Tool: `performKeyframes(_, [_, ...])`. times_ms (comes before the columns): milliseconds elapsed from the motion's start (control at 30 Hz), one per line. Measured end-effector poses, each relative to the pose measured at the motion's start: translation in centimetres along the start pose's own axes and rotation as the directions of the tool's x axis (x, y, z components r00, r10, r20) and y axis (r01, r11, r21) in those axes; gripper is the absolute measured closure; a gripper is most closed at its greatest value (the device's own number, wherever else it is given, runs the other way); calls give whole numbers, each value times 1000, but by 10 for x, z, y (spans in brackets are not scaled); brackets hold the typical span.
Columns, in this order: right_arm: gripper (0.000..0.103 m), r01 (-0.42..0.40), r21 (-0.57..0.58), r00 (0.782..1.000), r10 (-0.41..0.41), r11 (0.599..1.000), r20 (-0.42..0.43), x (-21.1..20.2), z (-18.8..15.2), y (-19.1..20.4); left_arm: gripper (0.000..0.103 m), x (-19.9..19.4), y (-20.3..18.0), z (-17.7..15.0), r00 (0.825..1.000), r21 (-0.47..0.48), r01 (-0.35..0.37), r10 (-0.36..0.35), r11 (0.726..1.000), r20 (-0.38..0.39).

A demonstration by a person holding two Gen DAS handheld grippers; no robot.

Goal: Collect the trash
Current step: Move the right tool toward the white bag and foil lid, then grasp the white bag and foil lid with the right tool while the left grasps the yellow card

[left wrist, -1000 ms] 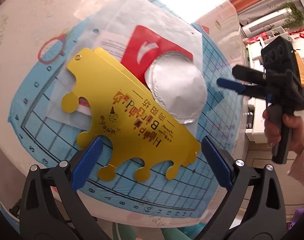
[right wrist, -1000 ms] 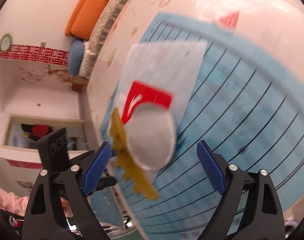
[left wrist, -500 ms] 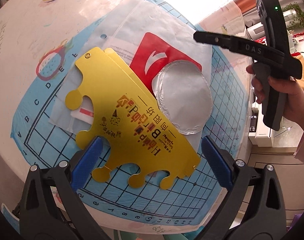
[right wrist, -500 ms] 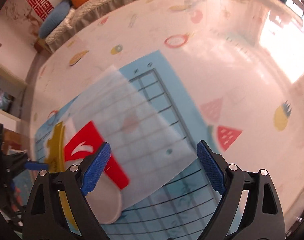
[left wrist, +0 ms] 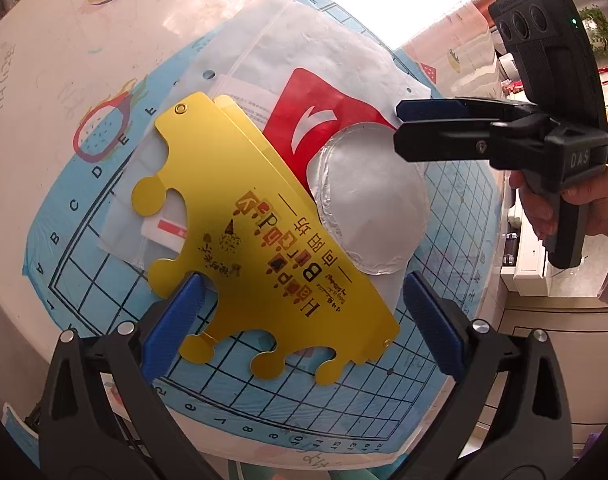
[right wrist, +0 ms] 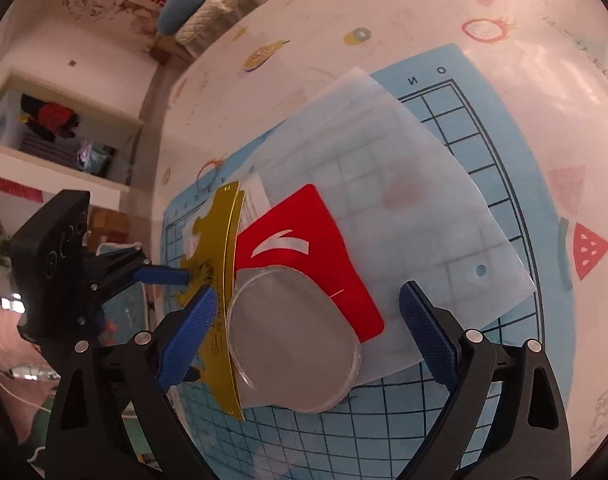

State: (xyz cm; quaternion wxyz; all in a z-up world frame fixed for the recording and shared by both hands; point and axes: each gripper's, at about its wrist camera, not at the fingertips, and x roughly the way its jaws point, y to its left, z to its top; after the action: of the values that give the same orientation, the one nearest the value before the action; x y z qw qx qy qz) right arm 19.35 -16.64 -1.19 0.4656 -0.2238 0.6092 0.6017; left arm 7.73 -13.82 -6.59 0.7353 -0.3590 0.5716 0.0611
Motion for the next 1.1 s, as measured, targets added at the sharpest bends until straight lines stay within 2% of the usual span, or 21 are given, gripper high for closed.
performKeyframes(67, [14,39,27,998,-41,999,44,-11,2,-4,7,-1,0,0,1000,-12,8,-8,1000,1])
performKeyframes(167, [13,120,74,978,-130,990,161,-37,9,-16,7,-1,4,0,1000,-27,18,-18,999,1])
performKeyframes(233, [13,156,96,975,-169,983,146,-36,22,-28,7,-1,4,-1,1000,-19,12,-12,1000,3])
performKeyframes(333, [13,266,27,959,-267,964,90,-23,23,-30,7,-2,2,-3,1000,-8,1,-1,1000,5])
performKeyframes(400, [13,293,4,954,-292,956,71,-16,24,-29,7,-2,2,-3,1000,-13,2,-2,1000,5])
performKeyframes(533, [11,264,-4,963,-264,964,50,-12,22,-26,7,-4,5,-3,1000,-32,18,-18,999,6])
performKeyframes(667, [11,142,7,990,-142,990,-11,-11,18,-17,7,-4,4,-3,1000,-23,10,-10,1000,6])
performKeyframes(733, [11,128,-29,991,-129,991,-35,-8,13,-6,7,-4,5,-2,1000,-30,12,-12,999,8])
performKeyframes(833, [11,42,-12,998,-42,999,-52,-2,8,2,7,-4,6,-3,1000,-24,12,-11,1000,6])
performKeyframes(900, [11,21,-24,998,-22,999,-55,2,4,11,7,-4,5,-3,1000,-15,7,-7,1000,4])
performKeyframes(1100, [11,-77,-44,992,72,996,-104,10,-17,32,7,-3,-2,-6,1000,15,-12,12,1000,8])
